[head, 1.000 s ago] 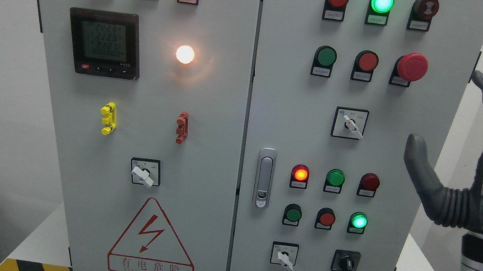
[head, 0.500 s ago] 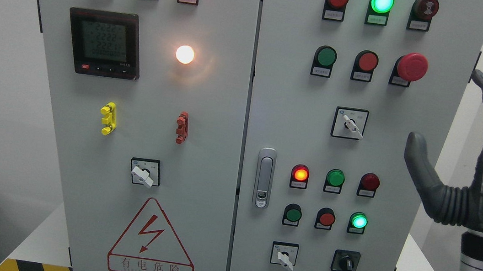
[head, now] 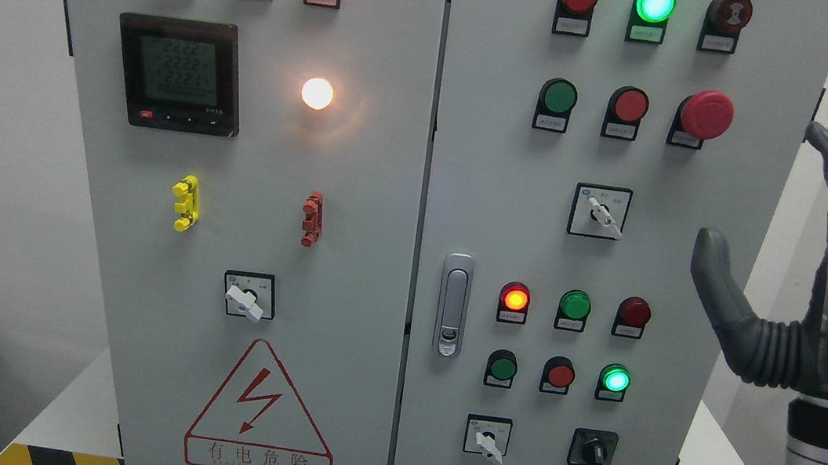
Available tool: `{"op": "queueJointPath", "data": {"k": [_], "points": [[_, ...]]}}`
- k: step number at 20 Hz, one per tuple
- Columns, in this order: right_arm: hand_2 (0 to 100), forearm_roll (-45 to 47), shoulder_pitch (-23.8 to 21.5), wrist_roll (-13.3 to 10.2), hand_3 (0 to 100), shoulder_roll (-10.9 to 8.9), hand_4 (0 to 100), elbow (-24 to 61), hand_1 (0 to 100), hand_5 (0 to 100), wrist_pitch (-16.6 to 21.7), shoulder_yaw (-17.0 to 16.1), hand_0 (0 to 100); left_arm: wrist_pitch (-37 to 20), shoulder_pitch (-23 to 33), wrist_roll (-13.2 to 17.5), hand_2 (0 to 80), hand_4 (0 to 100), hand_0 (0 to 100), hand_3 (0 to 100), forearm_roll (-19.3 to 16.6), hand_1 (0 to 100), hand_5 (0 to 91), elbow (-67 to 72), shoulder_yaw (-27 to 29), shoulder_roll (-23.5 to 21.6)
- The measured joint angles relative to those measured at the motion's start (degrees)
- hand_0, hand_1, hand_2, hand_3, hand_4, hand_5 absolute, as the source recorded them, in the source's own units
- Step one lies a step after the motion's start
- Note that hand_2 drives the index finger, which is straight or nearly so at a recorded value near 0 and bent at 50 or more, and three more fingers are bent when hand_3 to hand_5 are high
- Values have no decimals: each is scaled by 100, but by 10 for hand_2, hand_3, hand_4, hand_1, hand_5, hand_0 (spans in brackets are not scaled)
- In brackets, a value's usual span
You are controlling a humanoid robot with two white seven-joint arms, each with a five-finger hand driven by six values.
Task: Rotate and turn off gray switch
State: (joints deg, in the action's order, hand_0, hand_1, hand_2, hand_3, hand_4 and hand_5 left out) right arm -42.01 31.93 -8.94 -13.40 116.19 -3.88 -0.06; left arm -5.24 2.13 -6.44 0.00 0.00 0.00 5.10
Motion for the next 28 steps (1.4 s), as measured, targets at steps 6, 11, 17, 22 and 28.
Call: {"op": "queueJointPath", "data": {"k": [6,11,17,22,28], "points": [[179,3,-34,18,651,23,565,-34,342,728,-115,3,487,0,1,8,0,0,120,0,0,389,0,0,0,0],[375,6,-46,11,741,39,752,-67,318,915,-382,5,316,0,1,12,0,0,120,0,0,389,0,0,0,0],[488,8,-64,1,779,62,778,-145,210,945,-796,131,179,0,1,15,0,0,120,0,0,389,0,0,0,0],[541,8,-83,1,807,100,793,-250,193,957,-997,244,164,0,1,15,0,0,120,0,0,389,0,0,0,0],[559,-6,9,1,815,149,799,-403,219,963,-1375,450,142,0,1,15,0,0,120,0,0,389,0,0,0,0]]}}
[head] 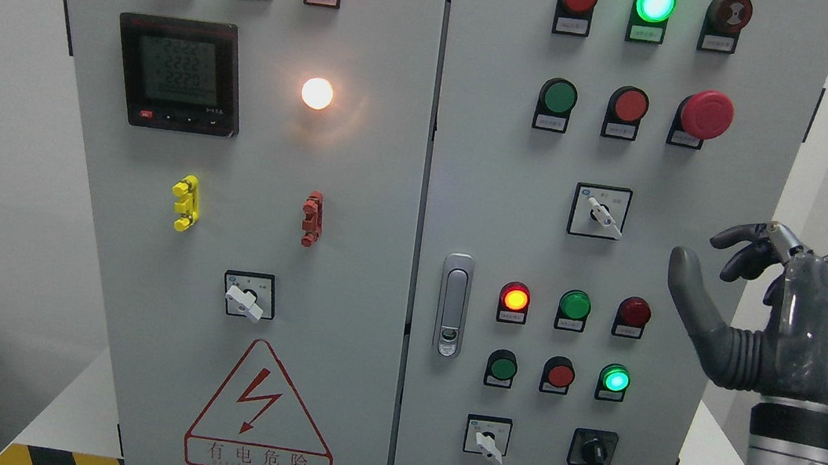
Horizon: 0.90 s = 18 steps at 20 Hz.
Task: Rotate and turn off gray switch
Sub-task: 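Move the right hand toward the white rotary switch below the red button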
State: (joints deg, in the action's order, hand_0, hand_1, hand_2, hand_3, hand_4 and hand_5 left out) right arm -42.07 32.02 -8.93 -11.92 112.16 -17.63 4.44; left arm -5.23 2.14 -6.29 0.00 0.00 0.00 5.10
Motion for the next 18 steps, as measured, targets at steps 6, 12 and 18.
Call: {"op": "queueJointPath", "data": {"k": [6,12,18], "points": [[556,-126,154,0,814,66,805,-144,320,982,-296,262,105,0,0,0,0,0,120,0,0,389,0,0,0,0],[542,-392,299,120,806,224,801,-301,374,982,-344,469,92,0,-2,2,0,0,120,0,0,389,0,0,0,0],[524,-571,461,185,784,318,780,-446,417,977,-359,582,74,0,-2,2,0,0,120,0,0,389,0,0,0,0]]}}
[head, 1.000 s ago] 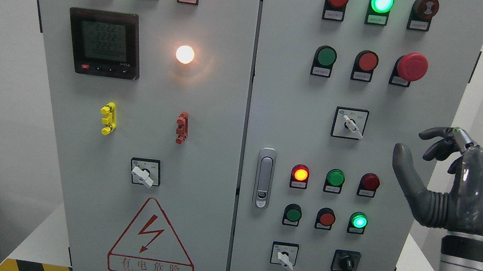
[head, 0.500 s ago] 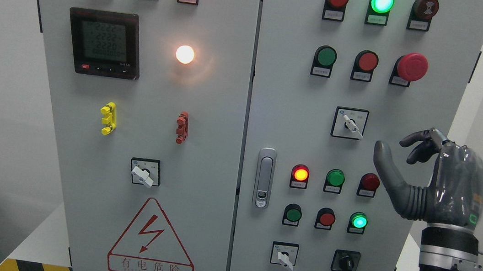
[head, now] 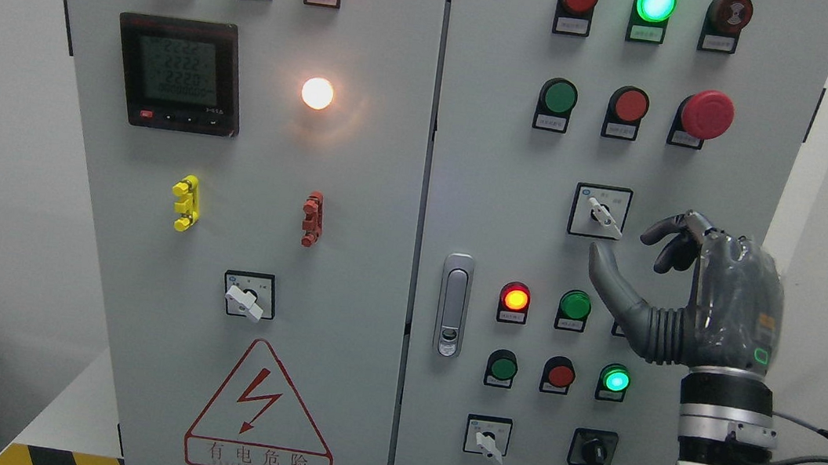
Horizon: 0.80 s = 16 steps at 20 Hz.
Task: Rotate and turn off gray switch
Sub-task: 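Move the right hand toward the white rotary switch below the red button, then pinch the rotary switch knob with the right hand's thumb and fingers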
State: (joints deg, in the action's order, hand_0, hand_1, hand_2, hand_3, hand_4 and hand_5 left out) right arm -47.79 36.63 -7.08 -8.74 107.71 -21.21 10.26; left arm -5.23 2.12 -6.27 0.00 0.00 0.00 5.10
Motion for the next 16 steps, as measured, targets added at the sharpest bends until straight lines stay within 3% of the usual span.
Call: {"op": "queueJointPath", "data": {"k": [16], "points": [[521,-149,194,24,765,93,764,-245,415,965,-24,73,107,0,0,0,0,0,120,0,0,389,0,0,0,0]]}}
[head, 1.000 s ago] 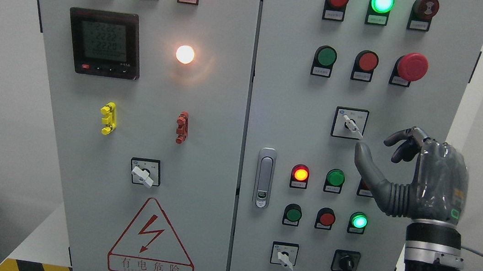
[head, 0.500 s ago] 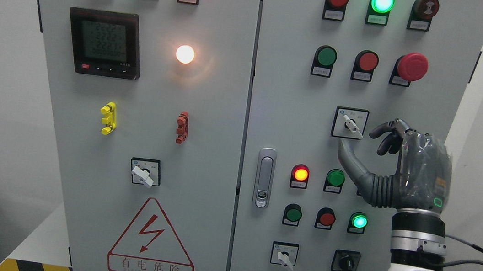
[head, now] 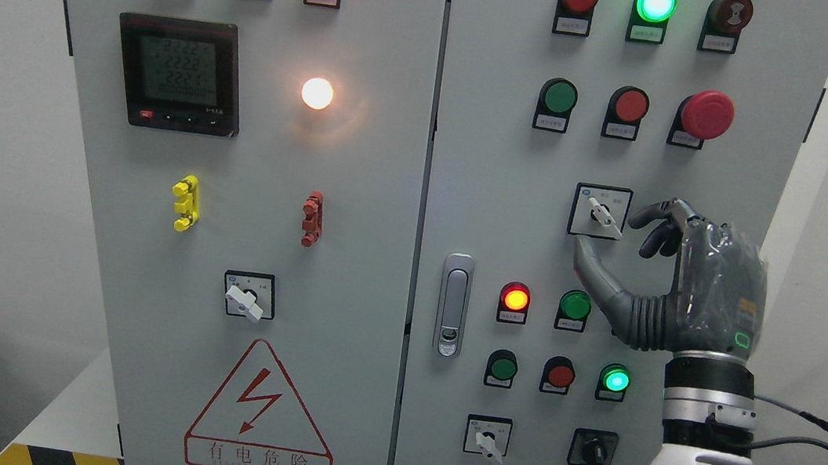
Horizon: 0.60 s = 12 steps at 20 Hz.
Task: Rotate and turn off gray switch
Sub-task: 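Pinch the rotary switch knob with the right hand's thumb and fingers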
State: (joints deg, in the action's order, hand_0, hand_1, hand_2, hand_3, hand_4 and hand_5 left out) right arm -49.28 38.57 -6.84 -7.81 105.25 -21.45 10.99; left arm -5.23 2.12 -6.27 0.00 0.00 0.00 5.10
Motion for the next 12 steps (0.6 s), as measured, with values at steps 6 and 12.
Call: {"op": "queueJointPath", "data": {"k": [6,12], "points": [[548,-8,40,2,781,13,776,-53,389,960,-28,10,146,0,0,9,0,0,120,0,0,389,0,0,0,0],[557,-10,95,-2,783,23,779,-109,384,963,-73,20,155,0,0,31,0,0,120,0,0,389,0,0,0,0]]}}
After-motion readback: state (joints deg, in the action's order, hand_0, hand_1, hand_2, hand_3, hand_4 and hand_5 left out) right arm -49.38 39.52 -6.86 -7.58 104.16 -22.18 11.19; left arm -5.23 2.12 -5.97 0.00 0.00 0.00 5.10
